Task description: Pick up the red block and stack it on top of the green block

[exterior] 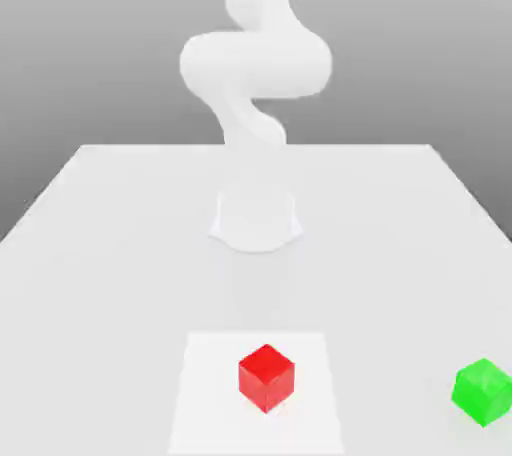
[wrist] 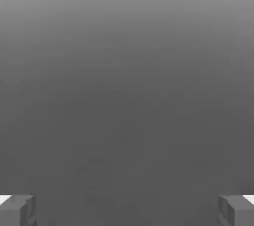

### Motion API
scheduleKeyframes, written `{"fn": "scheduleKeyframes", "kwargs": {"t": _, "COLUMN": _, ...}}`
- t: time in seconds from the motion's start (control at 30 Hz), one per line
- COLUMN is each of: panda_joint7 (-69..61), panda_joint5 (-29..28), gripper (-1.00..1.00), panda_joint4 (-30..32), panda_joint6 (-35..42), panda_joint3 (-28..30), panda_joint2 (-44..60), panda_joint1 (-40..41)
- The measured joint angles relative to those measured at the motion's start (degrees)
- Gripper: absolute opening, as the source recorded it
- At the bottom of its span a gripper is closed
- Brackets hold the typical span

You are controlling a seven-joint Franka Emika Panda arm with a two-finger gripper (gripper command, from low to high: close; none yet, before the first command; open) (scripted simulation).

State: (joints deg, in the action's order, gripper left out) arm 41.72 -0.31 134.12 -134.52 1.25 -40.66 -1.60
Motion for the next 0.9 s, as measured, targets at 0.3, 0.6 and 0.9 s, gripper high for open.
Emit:
{"fn": "scheduleKeyframes", "kwargs": {"t": 0.3, "panda_joint7": -15.9, "panda_joint5": -0.1, "gripper": 0.0, "panda_joint4": 8.6, "panda_joint6": -10.1, "panda_joint3": 4.5, "panda_joint2": 19.1, "panda_joint1": -5.2}}
{"fn": "scheduleKeyframes", "kwargs": {"t": 0.6, "panda_joint7": -32.7, "panda_joint5": 1.5, "gripper": 0.0, "panda_joint4": 17.0, "panda_joint6": -20.0, "panda_joint3": 6.3, "panda_joint2": 37.8, "panda_joint1": -7.8}}
{"fn": "scheduleKeyframes", "kwargs": {"t": 0.9, "panda_joint7": -41.5, "panda_joint5": 5.6, "gripper": -1.0, "panda_joint4": 18.3, "panda_joint6": -33.4, "panda_joint3": 2.9, "panda_joint2": 56.3, "panda_joint1": -5.6}}
